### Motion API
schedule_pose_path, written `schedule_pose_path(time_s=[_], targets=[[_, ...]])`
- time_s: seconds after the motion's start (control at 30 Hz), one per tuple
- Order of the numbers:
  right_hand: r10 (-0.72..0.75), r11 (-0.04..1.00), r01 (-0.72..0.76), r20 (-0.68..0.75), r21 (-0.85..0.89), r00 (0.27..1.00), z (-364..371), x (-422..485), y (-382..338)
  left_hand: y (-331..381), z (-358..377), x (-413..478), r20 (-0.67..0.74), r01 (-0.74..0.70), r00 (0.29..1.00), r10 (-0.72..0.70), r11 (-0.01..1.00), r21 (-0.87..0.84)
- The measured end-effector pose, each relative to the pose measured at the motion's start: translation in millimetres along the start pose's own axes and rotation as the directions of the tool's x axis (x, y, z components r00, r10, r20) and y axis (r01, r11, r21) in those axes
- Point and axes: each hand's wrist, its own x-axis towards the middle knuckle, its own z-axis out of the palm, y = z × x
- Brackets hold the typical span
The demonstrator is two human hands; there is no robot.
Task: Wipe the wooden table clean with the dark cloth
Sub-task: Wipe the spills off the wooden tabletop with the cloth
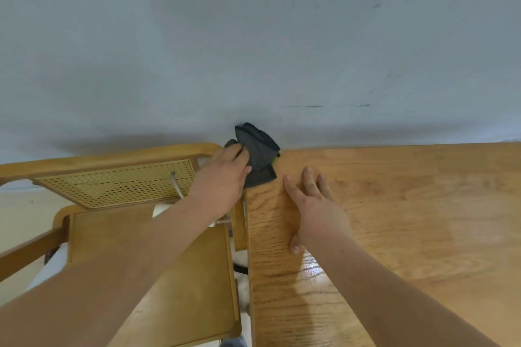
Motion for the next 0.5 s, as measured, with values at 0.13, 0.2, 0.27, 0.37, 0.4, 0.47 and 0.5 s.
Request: schedule_pose_path(time_s=[0.13, 0.2, 0.27, 0.37, 0.4, 0.47, 0.5], targets=[[-0.015, 1.0, 0.015, -0.031, 0.012, 0.999, 1, -2, 3, 30, 12, 9, 0.009, -0.022, 1.0, 0.021, 0.999, 0.035], [-0.025, 0.999, 0.028, -0.078, 0.037, 0.997, 4, -5, 5, 44, 12, 26, 0.017, -0.028, 0.999, 0.027, 0.998, 0.048], [-0.045, 0.998, 0.053, -0.166, 0.045, 0.985, 14, -12, 7, 52, 13, 33, 0.022, -0.012, 1.0, 0.01, 0.995, 0.099], [-0.122, 0.992, 0.127, -0.309, -0.003, 0.943, 39, -33, 16, 59, 20, 15, -0.001, 0.008, 1.0, -0.008, 0.99, 0.138], [-0.143, 0.989, 0.15, -0.337, -0.006, 0.931, 48, -41, 22, 63, 24, 3, -0.004, 0.014, 1.0, -0.014, 0.99, 0.141], [-0.167, 0.979, 0.2, -0.384, 0.047, 0.908, 59, -51, 40, 77, 33, -21, -0.016, 0.008, 1.0, -0.006, 0.99, 0.138], [-0.173, 0.969, 0.227, -0.398, 0.093, 0.901, 61, -53, 52, 87, 39, -34, -0.027, -0.005, 1.0, 0.009, 0.991, 0.135]])
